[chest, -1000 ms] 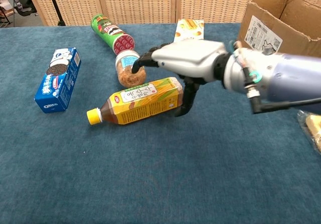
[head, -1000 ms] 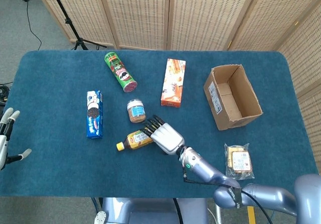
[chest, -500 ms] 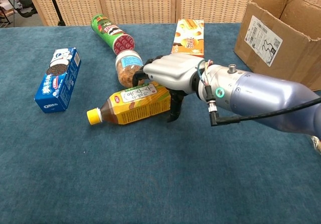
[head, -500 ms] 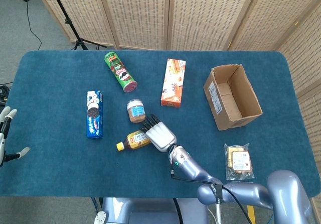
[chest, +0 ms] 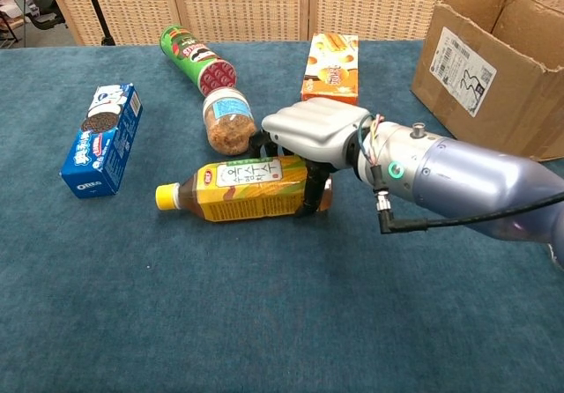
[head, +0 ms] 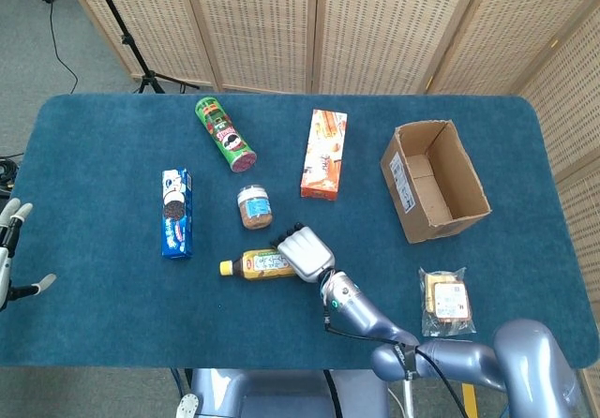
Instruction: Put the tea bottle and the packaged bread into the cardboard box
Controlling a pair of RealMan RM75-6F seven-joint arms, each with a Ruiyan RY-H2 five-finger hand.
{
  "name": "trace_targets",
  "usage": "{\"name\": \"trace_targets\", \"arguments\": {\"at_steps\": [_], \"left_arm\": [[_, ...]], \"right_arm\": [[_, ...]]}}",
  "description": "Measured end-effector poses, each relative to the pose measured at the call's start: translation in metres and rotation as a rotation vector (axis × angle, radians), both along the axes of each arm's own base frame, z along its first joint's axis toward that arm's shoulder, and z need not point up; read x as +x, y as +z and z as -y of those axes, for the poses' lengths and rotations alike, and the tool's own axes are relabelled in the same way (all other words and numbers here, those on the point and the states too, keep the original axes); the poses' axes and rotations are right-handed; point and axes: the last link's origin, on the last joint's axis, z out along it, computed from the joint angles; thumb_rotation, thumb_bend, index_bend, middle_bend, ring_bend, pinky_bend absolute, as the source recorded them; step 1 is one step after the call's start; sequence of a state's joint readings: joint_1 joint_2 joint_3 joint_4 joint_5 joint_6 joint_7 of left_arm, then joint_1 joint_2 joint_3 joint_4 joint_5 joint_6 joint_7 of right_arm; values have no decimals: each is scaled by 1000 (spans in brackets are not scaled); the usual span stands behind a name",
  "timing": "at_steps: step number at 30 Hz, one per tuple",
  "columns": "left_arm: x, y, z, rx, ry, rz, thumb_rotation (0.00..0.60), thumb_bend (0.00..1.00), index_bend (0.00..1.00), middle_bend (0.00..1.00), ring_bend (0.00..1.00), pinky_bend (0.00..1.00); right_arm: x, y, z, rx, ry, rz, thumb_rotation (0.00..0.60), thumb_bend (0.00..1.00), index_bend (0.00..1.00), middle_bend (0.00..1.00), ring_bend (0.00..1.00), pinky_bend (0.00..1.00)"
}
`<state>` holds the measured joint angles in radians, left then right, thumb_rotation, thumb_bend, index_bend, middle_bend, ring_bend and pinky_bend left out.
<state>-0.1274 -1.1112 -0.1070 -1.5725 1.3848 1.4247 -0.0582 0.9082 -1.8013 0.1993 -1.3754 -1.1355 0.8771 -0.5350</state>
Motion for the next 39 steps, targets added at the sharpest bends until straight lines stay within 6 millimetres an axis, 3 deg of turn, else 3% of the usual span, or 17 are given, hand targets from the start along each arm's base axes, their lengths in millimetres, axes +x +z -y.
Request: {"name": "trace_targets", "arguments": {"at_steps": [5, 8, 13, 17, 27, 32, 39], "left_arm": [[0, -1, 0, -4, 3, -3, 600, 0, 0, 0, 0, 0], [0, -2, 0, -7, 2, -6, 600, 0, 0, 0, 0, 0], [2, -4, 1, -12, -4, -11, 600, 0, 0, 0, 0, 0], [3, -7, 1, -18, -7, -22, 600, 0, 0, 0, 0, 0], [4, -12, -1, -34, 3, -32, 600, 0, 0, 0, 0, 0], [5, -13, -1, -35, 0, -35, 600, 0, 0, 0, 0, 0], [6, -14, -1, -34, 0, -35, 600, 0, 0, 0, 0, 0]], "right_arm": [[7, 19, -5, 14, 13, 120, 600, 564, 618, 626, 481, 402], [14, 41, -7, 20, 19, 229, 600, 569, 620, 629, 484, 402], [26, 96, -1, -6, 3, 430, 600, 570, 628, 639, 496, 402], [28, 146, 15, -88, -20, 531, 600, 599, 646, 652, 508, 402], [8, 255, 40, -252, -82, 654, 600, 620, 654, 655, 509, 402], [-6, 291, 53, -348, -118, 667, 600, 620, 654, 655, 509, 402], [-54, 328, 67, -466, -204, 608, 600, 620, 654, 655, 509, 402]]}}
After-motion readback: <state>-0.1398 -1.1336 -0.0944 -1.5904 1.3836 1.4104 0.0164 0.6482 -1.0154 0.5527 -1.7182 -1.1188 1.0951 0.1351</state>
